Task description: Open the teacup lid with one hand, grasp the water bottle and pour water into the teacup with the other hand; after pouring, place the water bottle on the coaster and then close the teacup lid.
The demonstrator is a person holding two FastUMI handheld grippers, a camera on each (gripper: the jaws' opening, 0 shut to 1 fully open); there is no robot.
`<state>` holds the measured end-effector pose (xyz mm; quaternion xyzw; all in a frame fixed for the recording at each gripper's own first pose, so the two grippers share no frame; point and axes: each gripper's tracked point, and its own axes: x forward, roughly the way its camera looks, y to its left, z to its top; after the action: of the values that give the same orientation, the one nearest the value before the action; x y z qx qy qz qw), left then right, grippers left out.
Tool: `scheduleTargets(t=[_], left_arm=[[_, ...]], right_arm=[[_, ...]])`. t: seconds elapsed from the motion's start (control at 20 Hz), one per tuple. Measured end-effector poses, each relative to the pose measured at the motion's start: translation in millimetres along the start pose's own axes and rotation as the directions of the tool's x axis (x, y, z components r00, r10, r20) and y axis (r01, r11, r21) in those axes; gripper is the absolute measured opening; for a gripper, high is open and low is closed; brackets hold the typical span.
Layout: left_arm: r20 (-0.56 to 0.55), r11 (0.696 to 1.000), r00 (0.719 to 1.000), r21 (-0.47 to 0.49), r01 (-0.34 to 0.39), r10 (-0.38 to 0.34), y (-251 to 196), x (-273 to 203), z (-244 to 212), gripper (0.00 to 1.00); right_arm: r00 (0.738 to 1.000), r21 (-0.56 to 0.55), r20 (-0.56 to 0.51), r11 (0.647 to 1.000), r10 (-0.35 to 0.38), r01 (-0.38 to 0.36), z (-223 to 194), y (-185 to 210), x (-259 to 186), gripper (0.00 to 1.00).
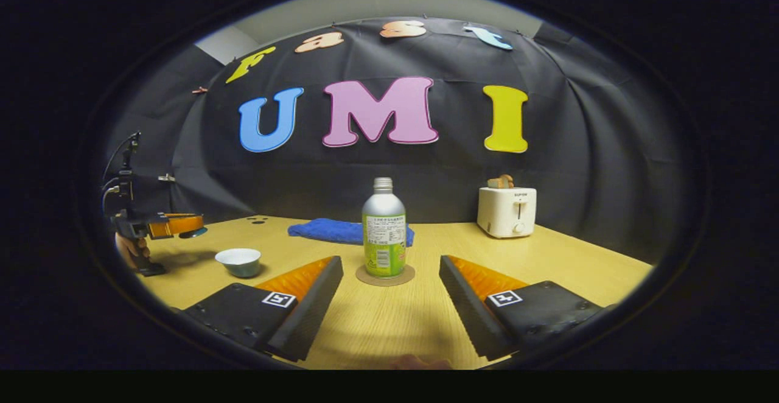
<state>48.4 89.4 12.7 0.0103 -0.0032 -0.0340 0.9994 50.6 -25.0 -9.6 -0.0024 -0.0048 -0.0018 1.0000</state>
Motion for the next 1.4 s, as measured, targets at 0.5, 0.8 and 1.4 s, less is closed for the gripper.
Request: scheduleTargets(t=[0.5, 0.8, 1.4], left_arm=[[-0.062, 0.987, 0.988, 0.07, 0.145, -0.14, -85.9, 27.2, -3.0, 0.28], [-0.141, 0.993, 0.984, 0.032, 0.115, -0.11, -86.9, 41.1, -26.7, 0.29], [-0.197, 0.992, 0.975, 0.045, 0.115, -0.104, -90.9, 48.0, -39.6, 0.29]], right_arm=[[1.0, 0.0, 0.001, 1.0, -0.031, 0.031, 0.3, -4.6, -0.2, 0.98], [1.0, 0.0, 0.001, 1.0, -0.031, 0.031, 0.4, -4.3, -0.7, 0.98], [0.999, -0.001, 0.001, 0.999, -0.041, 0.041, 1.4, -5.7, -1.1, 0.98]])
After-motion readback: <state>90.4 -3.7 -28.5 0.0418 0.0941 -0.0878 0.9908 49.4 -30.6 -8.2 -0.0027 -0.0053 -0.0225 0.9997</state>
